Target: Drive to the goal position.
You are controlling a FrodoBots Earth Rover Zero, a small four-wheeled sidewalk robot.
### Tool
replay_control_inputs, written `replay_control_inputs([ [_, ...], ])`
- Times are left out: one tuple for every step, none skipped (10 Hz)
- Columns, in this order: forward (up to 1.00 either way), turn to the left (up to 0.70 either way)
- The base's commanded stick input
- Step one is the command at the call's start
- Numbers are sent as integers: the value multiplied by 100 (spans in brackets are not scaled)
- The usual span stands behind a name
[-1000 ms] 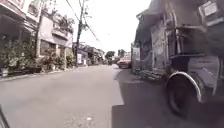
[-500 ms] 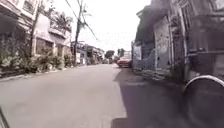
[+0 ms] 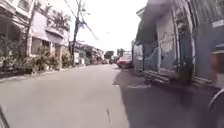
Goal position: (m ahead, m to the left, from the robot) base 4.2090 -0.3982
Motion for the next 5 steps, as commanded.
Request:
replay_control_inputs([
  [70, 0],
  [70, 0],
  [70, 0],
  [70, 0],
  [70, 0],
])
